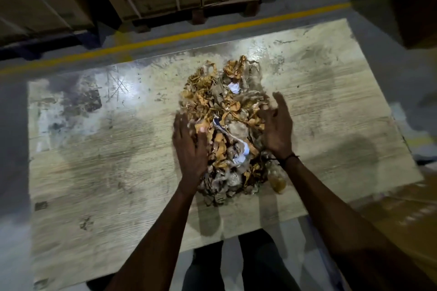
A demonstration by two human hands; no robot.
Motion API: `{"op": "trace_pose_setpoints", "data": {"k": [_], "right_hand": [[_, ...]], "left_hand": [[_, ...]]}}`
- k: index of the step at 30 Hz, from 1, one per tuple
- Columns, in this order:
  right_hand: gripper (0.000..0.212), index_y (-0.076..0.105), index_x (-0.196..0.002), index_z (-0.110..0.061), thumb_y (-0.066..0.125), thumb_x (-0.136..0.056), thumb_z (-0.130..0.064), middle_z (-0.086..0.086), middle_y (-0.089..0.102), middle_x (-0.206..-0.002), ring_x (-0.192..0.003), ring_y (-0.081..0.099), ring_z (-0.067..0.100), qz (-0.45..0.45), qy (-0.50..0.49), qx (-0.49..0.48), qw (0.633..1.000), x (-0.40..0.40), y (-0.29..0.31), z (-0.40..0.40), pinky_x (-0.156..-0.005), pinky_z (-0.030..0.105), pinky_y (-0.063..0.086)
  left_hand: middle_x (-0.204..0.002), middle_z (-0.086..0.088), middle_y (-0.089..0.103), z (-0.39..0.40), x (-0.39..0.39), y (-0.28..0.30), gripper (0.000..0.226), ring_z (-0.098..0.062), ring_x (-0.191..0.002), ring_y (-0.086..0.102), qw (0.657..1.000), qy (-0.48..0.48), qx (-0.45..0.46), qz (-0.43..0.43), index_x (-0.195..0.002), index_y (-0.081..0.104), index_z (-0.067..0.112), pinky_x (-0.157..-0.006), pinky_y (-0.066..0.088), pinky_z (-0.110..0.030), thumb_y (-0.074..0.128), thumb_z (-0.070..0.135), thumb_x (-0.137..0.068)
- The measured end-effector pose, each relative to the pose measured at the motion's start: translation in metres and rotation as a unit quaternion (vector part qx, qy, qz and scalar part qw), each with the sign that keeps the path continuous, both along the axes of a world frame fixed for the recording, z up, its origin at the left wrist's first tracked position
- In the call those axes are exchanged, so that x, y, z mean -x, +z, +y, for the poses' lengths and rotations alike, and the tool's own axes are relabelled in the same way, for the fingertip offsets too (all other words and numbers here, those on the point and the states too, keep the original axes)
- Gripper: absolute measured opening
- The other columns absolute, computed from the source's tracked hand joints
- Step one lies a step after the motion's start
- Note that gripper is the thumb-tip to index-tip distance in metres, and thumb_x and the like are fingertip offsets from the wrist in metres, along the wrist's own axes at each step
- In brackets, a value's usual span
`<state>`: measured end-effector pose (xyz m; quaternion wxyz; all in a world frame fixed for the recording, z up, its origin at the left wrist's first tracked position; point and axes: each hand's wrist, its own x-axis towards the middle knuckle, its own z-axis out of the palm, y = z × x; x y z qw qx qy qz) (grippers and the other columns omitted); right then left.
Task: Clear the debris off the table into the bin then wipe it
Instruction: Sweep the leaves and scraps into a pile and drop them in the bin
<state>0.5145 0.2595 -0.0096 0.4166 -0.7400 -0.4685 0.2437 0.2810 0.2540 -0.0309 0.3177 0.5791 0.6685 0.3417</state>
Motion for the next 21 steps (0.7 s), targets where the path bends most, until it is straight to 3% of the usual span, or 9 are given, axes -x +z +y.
{"op": "trace_pose_setpoints", "data": {"k": [2, 4, 6, 9, 12, 14, 17, 21], "right_hand": [[0.055, 0.050, -0.150, -0.004, 0.047, -0.109, -0.040, 0.014, 0.052, -0.154, -0.143, 0.048, 0.024, -0.030, -0.037, -0.037, 0.998, -0.021, 0.003, -0.016, -0.116, 0.018, 0.035], [0.056, 0.049, -0.150, -0.001, 0.045, -0.109, -0.038, 0.015, 0.051, -0.155, -0.145, 0.045, 0.022, -0.025, -0.068, -0.029, 0.997, -0.033, -0.005, -0.044, -0.119, 0.022, 0.034], [0.067, 0.042, -0.154, -0.001, 0.037, -0.109, -0.050, 0.012, 0.043, -0.160, -0.149, 0.037, 0.020, -0.013, -0.073, 0.002, 0.997, -0.034, -0.023, -0.071, -0.125, 0.032, 0.029], [0.066, 0.029, -0.160, -0.013, 0.027, -0.109, -0.055, -0.003, 0.025, -0.166, -0.158, 0.016, 0.019, -0.029, -0.044, 0.043, 0.998, -0.008, -0.049, -0.086, -0.131, 0.036, 0.010], [0.054, 0.024, -0.159, -0.027, 0.028, -0.109, -0.047, -0.011, 0.021, -0.165, -0.157, 0.010, 0.004, -0.037, -0.020, 0.045, 0.998, 0.031, -0.048, -0.070, -0.125, 0.019, 0.000], [0.051, 0.023, -0.160, -0.029, 0.030, -0.111, -0.043, -0.012, 0.020, -0.167, -0.157, 0.009, 0.002, -0.013, -0.012, 0.047, 0.999, 0.049, -0.043, -0.061, -0.126, 0.019, 0.003], [0.057, 0.031, -0.163, -0.013, 0.034, -0.112, -0.038, 0.003, 0.025, -0.171, -0.158, 0.020, 0.006, 0.044, -0.059, 0.007, 0.997, 0.041, -0.029, -0.066, -0.128, 0.026, 0.019], [0.052, 0.035, -0.161, -0.006, 0.037, -0.112, -0.025, 0.010, 0.034, -0.168, -0.157, 0.029, 0.022, 0.053, -0.129, -0.018, 0.990, 0.015, -0.026, -0.109, -0.127, 0.048, 0.027]], "left_hand": [[-0.174, 0.005, 0.018, -0.020, 0.018, 0.007, 0.063, -0.017, -0.160, 0.019, 1.000, 0.023, -0.015, -0.011, -0.164, 0.030, 0.024, -0.125, 0.025, -0.057, 0.037, 0.052, -0.108], [-0.174, 0.006, 0.018, -0.046, 0.026, 0.008, 0.063, -0.015, -0.161, 0.017, 0.999, 0.030, -0.013, -0.025, -0.164, 0.029, 0.023, -0.125, 0.026, -0.057, 0.037, 0.051, -0.109], [-0.175, 0.007, 0.015, -0.066, 0.020, 0.003, 0.064, -0.015, -0.161, 0.013, 1.000, 0.015, 0.005, -0.023, -0.166, 0.025, 0.024, -0.126, 0.024, -0.058, 0.036, 0.051, -0.109], [-0.175, 0.006, 0.012, -0.065, -0.005, -0.009, 0.065, -0.014, -0.162, 0.009, 1.000, 0.002, 0.031, -0.002, -0.166, 0.019, 0.031, -0.129, 0.012, -0.054, 0.033, 0.055, -0.108], [-0.174, -0.006, 0.018, -0.050, -0.035, -0.010, 0.069, -0.023, -0.161, 0.016, 0.999, -0.009, 0.031, -0.004, -0.165, 0.025, 0.018, -0.129, 0.018, -0.049, 0.037, 0.051, -0.106], [-0.172, -0.011, 0.020, -0.042, -0.048, -0.003, 0.075, -0.027, -0.159, 0.019, 0.998, -0.017, 0.052, -0.022, -0.163, 0.026, 0.009, -0.129, 0.021, -0.046, 0.037, 0.051, -0.103], [-0.173, -0.006, 0.018, -0.042, -0.044, 0.004, 0.069, -0.022, -0.160, 0.016, 0.999, 0.013, 0.029, -0.039, -0.165, 0.026, 0.017, -0.130, 0.020, -0.044, 0.037, 0.051, -0.105], [-0.175, -0.002, 0.016, -0.071, -0.014, 0.006, 0.060, -0.018, -0.161, 0.015, 0.998, 0.047, -0.019, -0.037, -0.163, 0.032, 0.015, -0.128, 0.020, -0.052, 0.040, 0.037, -0.108]]}}
